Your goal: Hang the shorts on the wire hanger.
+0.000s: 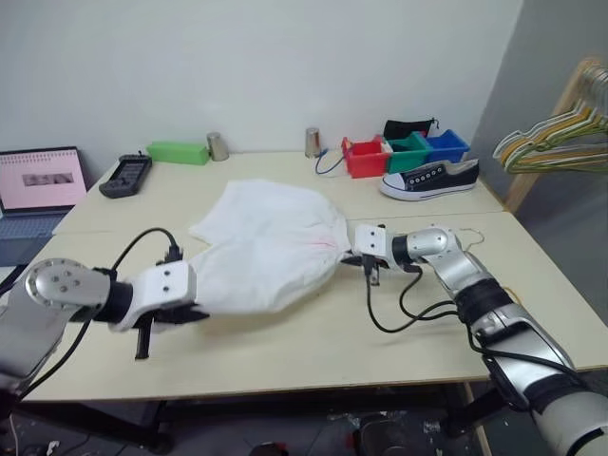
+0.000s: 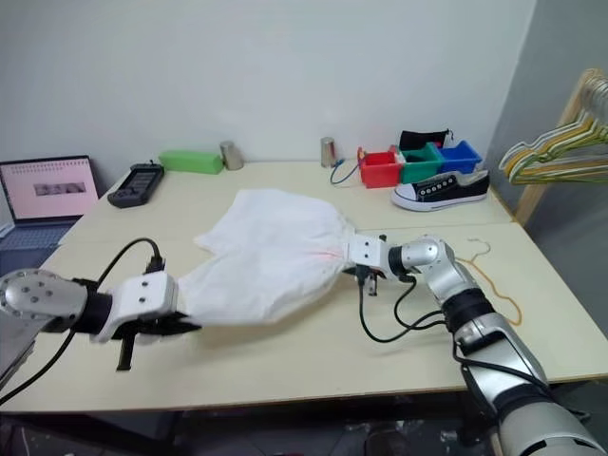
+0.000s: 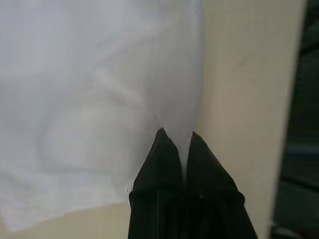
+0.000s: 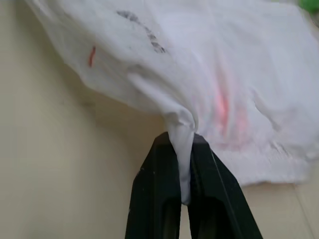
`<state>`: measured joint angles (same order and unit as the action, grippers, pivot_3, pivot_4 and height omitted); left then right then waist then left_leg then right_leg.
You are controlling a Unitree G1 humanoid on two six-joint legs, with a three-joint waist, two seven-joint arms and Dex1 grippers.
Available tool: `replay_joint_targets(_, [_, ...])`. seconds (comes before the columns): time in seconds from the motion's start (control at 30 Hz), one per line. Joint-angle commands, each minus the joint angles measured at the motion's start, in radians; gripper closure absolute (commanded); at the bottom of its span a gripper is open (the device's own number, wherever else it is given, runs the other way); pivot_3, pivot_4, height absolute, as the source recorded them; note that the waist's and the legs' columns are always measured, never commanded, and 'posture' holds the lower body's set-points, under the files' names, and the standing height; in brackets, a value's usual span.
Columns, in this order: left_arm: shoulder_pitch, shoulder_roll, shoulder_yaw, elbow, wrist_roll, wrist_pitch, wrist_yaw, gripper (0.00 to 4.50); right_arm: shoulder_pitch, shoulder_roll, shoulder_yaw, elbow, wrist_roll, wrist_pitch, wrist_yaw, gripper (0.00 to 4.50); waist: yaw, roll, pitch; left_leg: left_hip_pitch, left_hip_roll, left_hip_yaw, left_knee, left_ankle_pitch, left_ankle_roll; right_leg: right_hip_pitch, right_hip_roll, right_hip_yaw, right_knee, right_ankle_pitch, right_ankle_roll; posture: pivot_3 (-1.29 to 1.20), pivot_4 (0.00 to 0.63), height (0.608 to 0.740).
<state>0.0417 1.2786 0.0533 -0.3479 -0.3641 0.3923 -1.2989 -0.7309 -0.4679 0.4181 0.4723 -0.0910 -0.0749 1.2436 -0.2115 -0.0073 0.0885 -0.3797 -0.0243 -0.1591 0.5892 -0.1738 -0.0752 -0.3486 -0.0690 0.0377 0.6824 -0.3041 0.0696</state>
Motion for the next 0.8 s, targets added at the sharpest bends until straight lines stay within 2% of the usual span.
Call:
replay_joint_targets(0.03, [0.086,0.037,0.114,-0.191,-0.148,0.123,-0.08,4.5,0.107,-0.153,0.053,-0.396,0.144,0.227,0.288,4.46,0.026,0.001,0.001,-0.002,0.0,0.0,0.0,0.0,0.0,-0.001,0.0,0.0,0.0,0.0,0.0,-0.09,0.023,0.74])
replay_joint_targets(0.17, [0.159,0.037,0.166,-0.296,-0.28,0.217,-0.144,4.5,0.156,-0.355,0.127,-0.634,0.309,0.403,0.371,4.46,0.055,0.004,0.003,-0.006,-0.001,0.004,0.001,0.0,0.0,-0.004,0.0,0.001,-0.001,0.0,0.0,-0.11,0.024,0.74])
replay_joint_targets(0.23, [0.111,0.02,0.123,-0.268,-0.31,0.241,-0.152,4.5,0.133,-0.425,0.181,-0.661,0.389,0.468,0.371,4.46,0.066,0.004,0.003,-0.005,0.0,0.007,0.001,-0.002,-0.001,-0.004,0.0,0.001,-0.001,-0.001,-0.001,-0.11,0.022,0.74])
replay_joint_targets(0.3, [-0.037,-0.031,0.01,-0.138,-0.253,0.239,-0.137,4.5,0.065,-0.401,0.202,-0.578,0.424,0.524,0.371,4.46,0.07,0.003,0.003,-0.002,0.002,0.009,0.001,-0.004,-0.001,-0.005,0.0,-0.001,-0.001,-0.002,-0.003,-0.11,0.019,0.74])
replay_joint_targets(0.37, [-0.26,-0.136,-0.139,0.115,-0.064,0.129,-0.099,4.5,-0.052,-0.272,0.171,-0.356,0.392,0.541,0.334,4.46,0.064,0.004,0.004,0.0,0.003,0.012,0.001,-0.007,-0.007,-0.006,0.0,-0.003,-0.002,-0.003,-0.005,-0.11,0.014,0.74])
replay_joint_targets(0.4, [-0.436,-0.226,-0.223,0.353,0.084,0.017,-0.029,4.5,-0.153,-0.169,0.14,-0.156,0.356,0.507,0.255,4.46,0.055,0.005,0.004,0.0,0.003,0.013,0.003,-0.008,-0.007,-0.006,0.0,-0.004,-0.002,-0.003,-0.005,-0.12,0.012,0.74])
replay_joint_targets(0.43, [-0.635,-0.32,-0.301,0.64,0.247,-0.123,0.122,4.5,-0.271,-0.063,0.097,0.07,0.318,0.443,0.111,4.46,0.049,0.007,0.0,-0.001,0.004,0.013,0.002,-0.008,-0.007,-0.008,0.0,-0.004,-0.004,-0.003,-0.005,-0.12,0.01,0.74])
replay_joint_targets(0.47, [-0.78,-0.388,-0.356,0.864,0.359,-0.235,0.229,4.5,-0.358,0.011,0.067,0.244,0.289,0.385,0.014,4.46,0.045,0.003,0.005,0.004,0.003,0.013,0.004,-0.007,-0.007,0.001,0.0,-0.006,-0.004,-0.001,-0.003,-0.12,0.006,0.74])
replay_joint_targets(0.5, [-0.961,-0.459,-0.39,1.121,0.456,-0.325,0.434,4.5,-0.471,0.086,0.022,0.441,0.252,0.301,-0.213,4.46,0.037,-0.002,0.005,0.001,0.002,0.012,0.004,-0.007,-0.006,0.004,0.0,-0.006,-0.005,0.009,0.0,-0.12,0.0,0.74])
replay_joint_targets(0.53, [-1.12,-0.506,-0.421,1.32,0.544,-0.389,0.673,4.5,-0.572,0.136,-0.013,0.59,0.213,0.211,-0.46,4.46,0.031,-0.004,0.004,-0.004,0.001,0.008,0.0,-0.002,0.001,0.0,0.001,-0.006,-0.007,0.016,0.003,-0.13,0.0,0.74])
replay_joint_targets(0.57, [-1.239,-0.534,-0.45,1.454,0.615,-0.432,0.868,4.5,-0.648,0.166,-0.037,0.691,0.18,0.141,-0.664,4.46,0.027,-0.009,0.004,-0.006,0.0,0.0,0.0,0.011,0.005,-0.004,0.006,-0.004,-0.008,0.023,0.008,-0.13,0.0,0.74])
replay_joint_targets(0.6, [-1.317,-0.553,-0.471,1.548,0.667,-0.466,1.0,4.5,-0.698,0.187,-0.055,0.761,0.153,0.091,-0.797,4.46,0.027,-0.012,0.004,-0.009,-0.003,-0.008,0.003,0.018,-0.003,-0.005,0.009,-0.004,-0.006,0.029,0.009,-0.14,0.0,0.74])
replay_joint_targets(0.67, [-1.456,-0.572,-0.458,1.638,0.707,-0.488,1.213,4.5,-0.793,0.19,-0.072,0.828,0.086,-0.005,-1.044,4.46,0.025,-0.015,0.002,-0.024,-0.003,-0.01,0.0,0.018,-0.006,-0.025,0.009,-0.001,-0.007,0.029,0.01,-0.16,0.0,0.74])
replay_joint_targets(0.7, [-1.534,-0.571,-0.461,1.661,0.739,-0.504,1.324,4.5,-0.844,0.181,-0.086,0.845,0.053,-0.06,-1.168,4.46,0.025,-0.016,0.002,-0.035,-0.004,-0.01,0.0,0.019,-0.016,-0.039,0.008,0.001,-0.002,0.032,0.005,-0.17,0.0,0.74])
replay_joint_targets(0.8, [-1.689,-0.549,-0.471,1.68,0.819,-0.563,1.553,4.5,-0.92,0.169,-0.123,0.859,-0.002,-0.185,-1.324,4.46,0.02,-0.016,0.001,-0.049,-0.005,-0.001,-0.001,0.018,-0.025,-0.059,0.002,0.004,-0.001,0.032,0.004,-0.17,0.005,0.74])
